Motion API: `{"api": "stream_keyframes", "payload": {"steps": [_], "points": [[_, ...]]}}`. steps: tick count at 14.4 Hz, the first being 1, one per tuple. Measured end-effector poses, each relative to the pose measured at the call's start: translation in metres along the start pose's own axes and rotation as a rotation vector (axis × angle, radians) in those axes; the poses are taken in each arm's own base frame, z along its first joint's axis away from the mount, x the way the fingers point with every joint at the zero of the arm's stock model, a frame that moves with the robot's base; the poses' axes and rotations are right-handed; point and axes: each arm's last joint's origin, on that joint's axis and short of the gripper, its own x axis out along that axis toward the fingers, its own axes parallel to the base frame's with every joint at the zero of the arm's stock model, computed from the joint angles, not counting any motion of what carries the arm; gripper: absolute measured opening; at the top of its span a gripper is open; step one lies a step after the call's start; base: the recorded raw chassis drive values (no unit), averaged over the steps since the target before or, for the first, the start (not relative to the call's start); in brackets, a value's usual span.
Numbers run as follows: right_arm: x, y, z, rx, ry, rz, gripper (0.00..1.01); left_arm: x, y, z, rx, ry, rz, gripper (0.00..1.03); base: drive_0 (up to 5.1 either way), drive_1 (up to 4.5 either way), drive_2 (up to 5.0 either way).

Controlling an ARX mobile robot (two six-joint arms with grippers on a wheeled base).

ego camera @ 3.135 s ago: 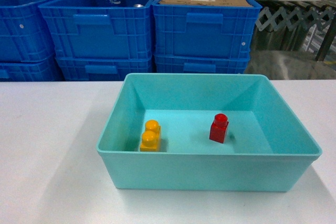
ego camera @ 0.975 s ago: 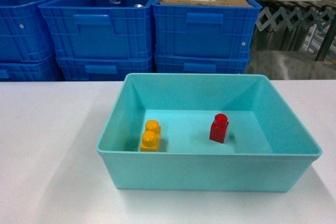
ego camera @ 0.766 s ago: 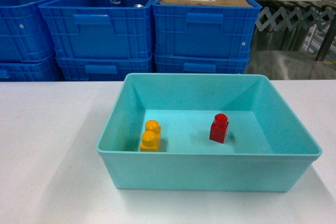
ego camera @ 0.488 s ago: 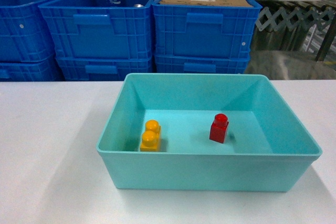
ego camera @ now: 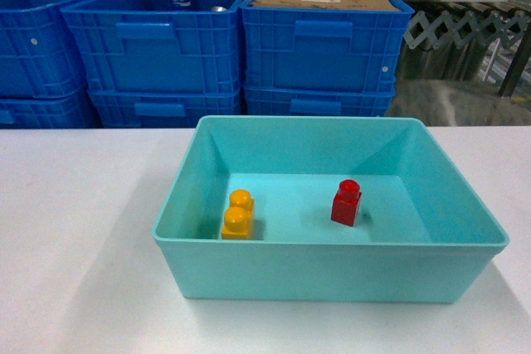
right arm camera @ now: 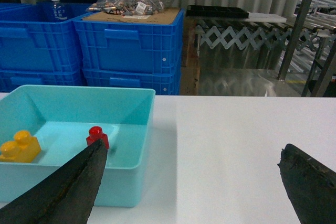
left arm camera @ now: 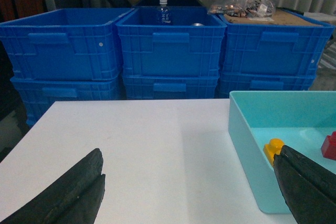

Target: Pick red block from blue box to shelf

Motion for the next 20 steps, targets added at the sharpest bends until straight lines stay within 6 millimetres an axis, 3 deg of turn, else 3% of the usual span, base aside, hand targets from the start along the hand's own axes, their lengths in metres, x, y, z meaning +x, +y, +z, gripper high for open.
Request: {"api": "stream_keyframes", "payload": {"steps": [5,8,10,14,16,20], "points": [[0.0,0.0,0.0,0.0,0.0,0.0,0.98,0.0,0.0,0.0,0.0,0.0,0.0,0.98,0.0,0.0,0.0],[0.013,0.003,0.002,-0.01,0.206,0.212,0.98,0.0,0.0,0.0,0.0,0.0,0.002,0.98,0.0,0.0,0.0],[0.068,0.026,0.031,-0.051,0.263,0.298,0.98,0.0,0.0,0.0,0.0,0.0,0.0,0.98,0.0,0.0,0.0],[0.137,0.085,0.046,-0.115,0.309,0.39,0.98,0.0,0.0,0.0,0.0,0.0,0.0,0.98,0.0,0.0,0.0],[0.172,0.11,0.037,-0.131,0.398,0.391,0.98,0.0,0.0,0.0,0.0,0.0,0.0,0.98,0.0,0.0,0.0],[0.243,0.156,-0.003,-0.146,0.601,0.331,0.98,0.0,0.0,0.0,0.0,0.0,0.0,0.98,0.0,0.0,0.0]]}}
